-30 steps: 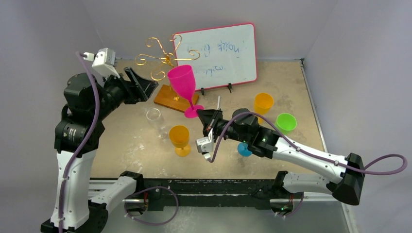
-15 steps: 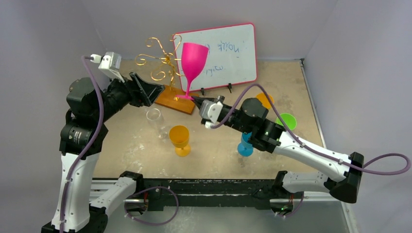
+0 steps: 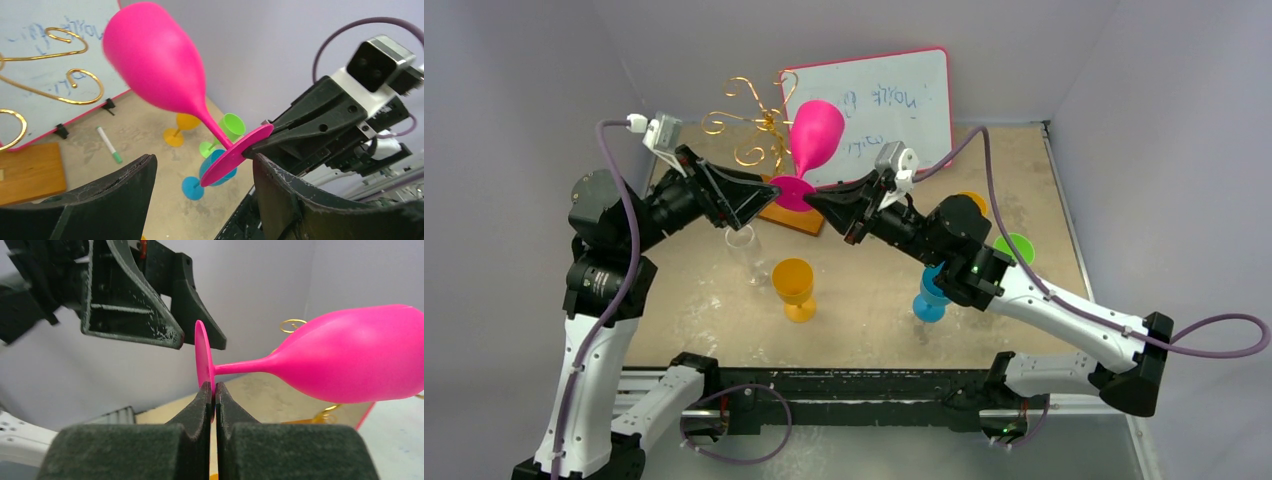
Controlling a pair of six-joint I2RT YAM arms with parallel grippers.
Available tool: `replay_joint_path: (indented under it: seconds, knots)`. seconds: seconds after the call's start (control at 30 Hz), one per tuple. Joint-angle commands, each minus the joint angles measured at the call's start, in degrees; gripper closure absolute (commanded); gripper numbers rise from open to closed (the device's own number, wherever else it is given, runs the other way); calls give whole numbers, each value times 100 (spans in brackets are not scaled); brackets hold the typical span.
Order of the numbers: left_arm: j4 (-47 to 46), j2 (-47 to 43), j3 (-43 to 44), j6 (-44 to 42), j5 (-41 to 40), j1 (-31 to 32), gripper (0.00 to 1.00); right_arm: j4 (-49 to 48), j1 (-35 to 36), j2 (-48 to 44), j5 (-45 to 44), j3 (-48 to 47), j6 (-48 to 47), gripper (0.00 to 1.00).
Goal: Place the wine glass upside down on the wine glass rack
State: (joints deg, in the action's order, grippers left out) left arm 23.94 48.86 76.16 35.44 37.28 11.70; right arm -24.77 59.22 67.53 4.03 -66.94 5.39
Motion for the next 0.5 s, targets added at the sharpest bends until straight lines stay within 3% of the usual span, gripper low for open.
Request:
replay_joint_path:
  seconds: [0.0, 0.1, 0.2, 0.37, 0.47]
  knots:
    - [-1030, -56, -139, 507, 602, 17, 32, -573, -1, -8, 185, -423, 1315, 100]
    - [-1090, -74, -194, 551, 645, 22, 40, -563, -3, -8, 349, -501, 1583, 100]
    - [-1211, -57, -239, 664, 701, 22, 60, -573, -7, -35, 370, -505, 1714, 100]
    - [-1762, -161, -399, 1043, 776, 18, 81, -363, -7, -14, 319, -592, 1728, 100]
    - [-1962, -253, -504, 1157, 768, 21, 100, -311, -4, 5, 288, -581, 1751, 100]
